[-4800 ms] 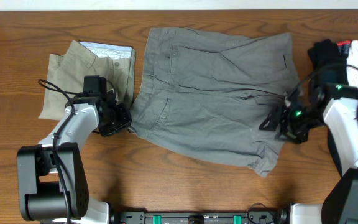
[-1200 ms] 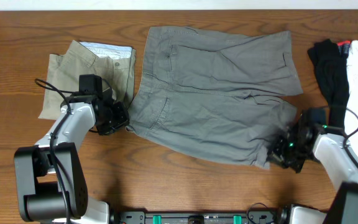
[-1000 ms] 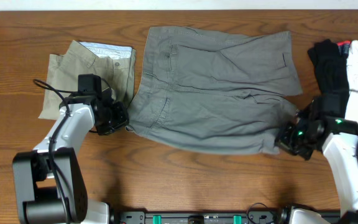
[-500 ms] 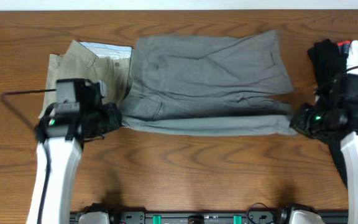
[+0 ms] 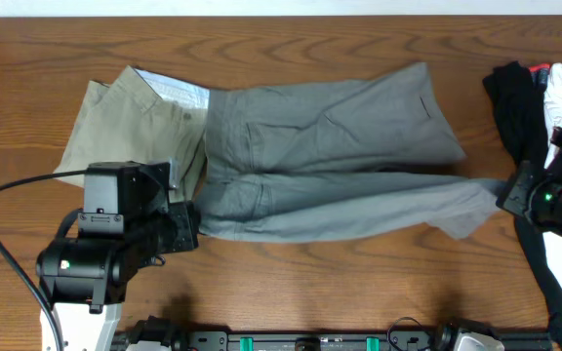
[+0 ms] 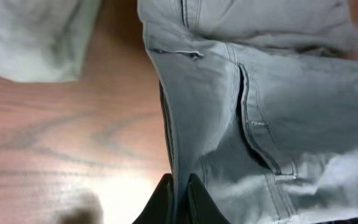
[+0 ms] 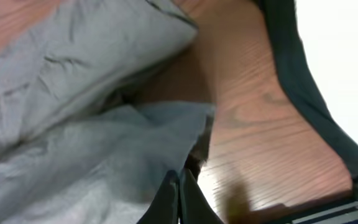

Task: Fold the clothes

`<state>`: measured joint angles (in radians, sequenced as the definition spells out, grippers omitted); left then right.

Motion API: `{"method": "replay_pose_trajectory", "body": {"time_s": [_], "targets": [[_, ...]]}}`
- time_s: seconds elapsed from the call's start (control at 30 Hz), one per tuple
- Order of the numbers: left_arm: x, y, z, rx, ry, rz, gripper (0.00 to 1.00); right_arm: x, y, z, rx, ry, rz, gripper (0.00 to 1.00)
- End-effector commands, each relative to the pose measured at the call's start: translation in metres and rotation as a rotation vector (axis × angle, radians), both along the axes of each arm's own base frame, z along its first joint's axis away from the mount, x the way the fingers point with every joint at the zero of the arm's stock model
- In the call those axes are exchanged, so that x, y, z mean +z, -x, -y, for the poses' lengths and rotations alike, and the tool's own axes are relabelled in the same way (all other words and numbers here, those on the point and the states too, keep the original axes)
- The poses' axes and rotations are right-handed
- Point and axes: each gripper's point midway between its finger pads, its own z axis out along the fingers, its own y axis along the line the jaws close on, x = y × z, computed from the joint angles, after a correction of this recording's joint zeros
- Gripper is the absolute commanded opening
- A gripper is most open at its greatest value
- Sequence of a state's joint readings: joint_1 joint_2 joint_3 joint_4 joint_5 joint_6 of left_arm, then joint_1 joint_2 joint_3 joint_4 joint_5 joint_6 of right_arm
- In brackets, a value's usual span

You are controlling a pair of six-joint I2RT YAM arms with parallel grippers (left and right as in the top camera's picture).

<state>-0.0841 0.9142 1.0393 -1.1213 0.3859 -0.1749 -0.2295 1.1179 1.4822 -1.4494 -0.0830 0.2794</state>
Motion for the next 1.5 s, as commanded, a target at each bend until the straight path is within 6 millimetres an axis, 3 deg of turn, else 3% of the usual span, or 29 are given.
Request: {"method": "replay_pose_trajectory", "body": {"time_s": [0.0, 0.2, 0.37, 0.53, 0.63, 0.83, 1.0, 1.13, 1.27, 1.47], "targets": [[0.012, 0.005, 0.003, -0.038, -0.017, 0.031, 0.06, 0.007, 0.003, 0.013, -0.03, 0.063, 0.006, 0.01], [0.012, 0.005, 0.002, -0.039, -0.03, 0.035, 0.06, 0.008, -0.004, 0.014, -0.029, 0.064, 0.025, 0.01], [0.017, -0.021, -0.007, 0.0, -0.086, 0.114, 0.06, 0.012, -0.03, 0.019, -0.026, 0.068, 0.084, 0.01], [0.027, -0.042, 0.004, -0.021, -0.039, 0.146, 0.06, 0.004, -0.055, 0.024, -0.021, 0.061, 0.084, 0.01], [0.031, -0.038, 0.003, -0.019, -0.042, 0.12, 0.06, 0.007, -0.057, 0.025, -0.024, 0.066, 0.09, 0.01], [0.046, -0.014, 0.0, -0.023, -0.05, 0.056, 0.06, 0.035, -0.047, 0.031, -0.03, 0.1, 0.132, 0.01], [0.049, 0.007, -0.002, -0.025, -0.056, 0.005, 0.06, 0.056, -0.038, 0.029, -0.024, 0.118, 0.174, 0.01], [0.048, 0.009, -0.008, -0.016, -0.086, 0.007, 0.06, 0.063, -0.037, 0.028, -0.024, 0.123, 0.198, 0.01], [0.047, -0.005, -0.015, -0.002, -0.132, 0.031, 0.06, 0.056, -0.046, 0.026, -0.006, 0.094, 0.18, 0.01], [0.039, -0.052, -0.015, -0.046, -0.193, 0.09, 0.06, 0.035, -0.088, 0.024, 0.033, 0.024, 0.155, 0.01]]}}
